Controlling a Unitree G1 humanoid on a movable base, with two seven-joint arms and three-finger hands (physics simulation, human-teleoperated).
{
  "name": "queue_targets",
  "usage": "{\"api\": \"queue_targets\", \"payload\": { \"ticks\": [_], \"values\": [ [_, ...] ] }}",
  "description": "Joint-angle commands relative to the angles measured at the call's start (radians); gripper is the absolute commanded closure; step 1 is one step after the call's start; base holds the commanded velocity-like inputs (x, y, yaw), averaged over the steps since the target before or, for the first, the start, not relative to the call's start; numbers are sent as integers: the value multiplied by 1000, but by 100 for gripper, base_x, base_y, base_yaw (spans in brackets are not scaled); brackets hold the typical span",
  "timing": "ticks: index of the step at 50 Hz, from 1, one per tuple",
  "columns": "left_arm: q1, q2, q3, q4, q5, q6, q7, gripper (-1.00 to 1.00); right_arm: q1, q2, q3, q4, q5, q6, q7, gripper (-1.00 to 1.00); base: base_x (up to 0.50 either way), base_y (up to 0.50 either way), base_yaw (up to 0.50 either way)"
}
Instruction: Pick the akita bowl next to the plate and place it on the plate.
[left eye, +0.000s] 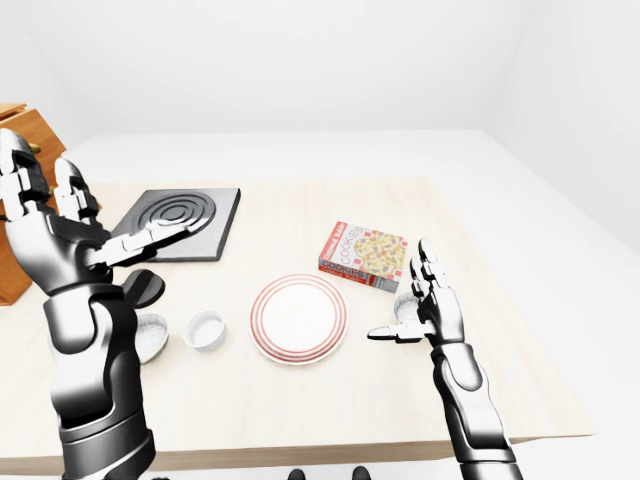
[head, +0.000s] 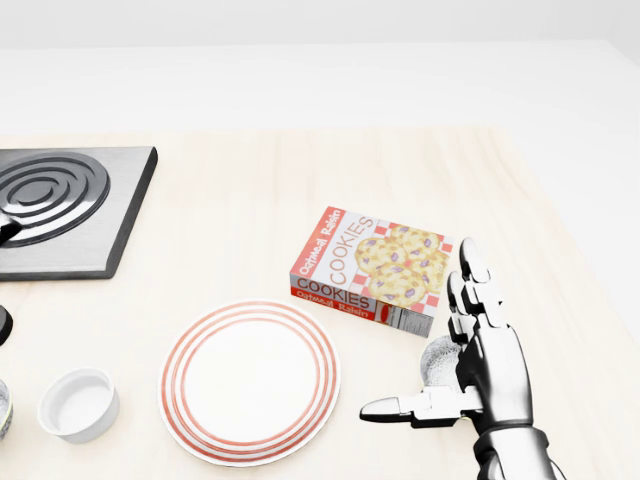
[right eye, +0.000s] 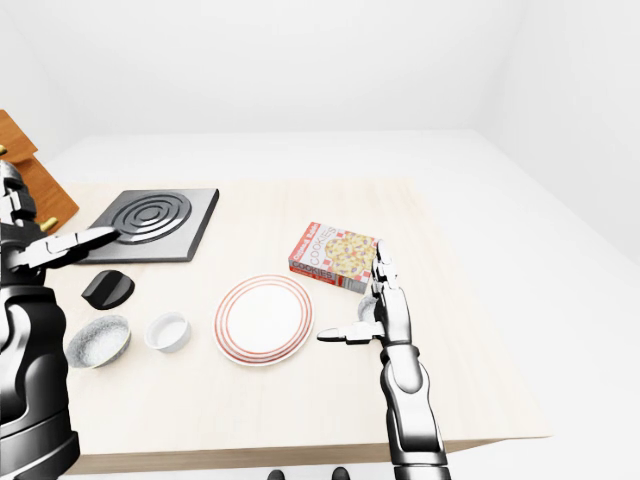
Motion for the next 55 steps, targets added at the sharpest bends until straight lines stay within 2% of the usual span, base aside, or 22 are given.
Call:
{"api": "queue_targets", "payload": {
  "ticks": [1,28,31,33,34,36,37,39,40,43,55],
  "values": [
    [-12,26,20,15,-22,0,13,-100,-1,0,1,4,-4,-4,-1,-100,0,0,0],
    [-7,32,28,31,-38,0,21,-100,-2,-3,-8,3,-15,-4,-18,-100,0,0,0],
    [-8,33,28,34,-43,0,22,-100,11,-5,-16,-47,-14,29,-25,-100,0,0,0],
    [-7,33,28,36,-43,0,22,-100,12,-13,-29,-81,-41,35,-45,-100,0,0,0],
    [-7,32,28,42,-45,0,20,-100,13,-18,-41,-119,-40,63,-46,-100,0,0,0],
    [-5,33,29,38,-47,0,22,-100,4,-39,-72,-152,-83,52,-58,-100,0,0,0],
    [-4,33,32,38,-51,0,20,-100,7,-48,-85,-177,-97,62,-52,-100,0,0,0],
    [-3,33,32,38,-51,0,20,-100,7,-45,-89,-179,-101,63,-48,-100,0,0,0],
    [-3,36,37,36,-58,0,22,-100,29,-58,-92,-201,-156,14,-51,-100,0,0,0],
    [-2,36,36,36,-59,0,24,-100,50,-56,-96,-221,-217,-4,-41,-100,0,0,0],
    [5,31,33,35,-58,0,23,-100,98,-42,-144,-344,-283,-4,31,-100,0,0,0]
  ]
}}
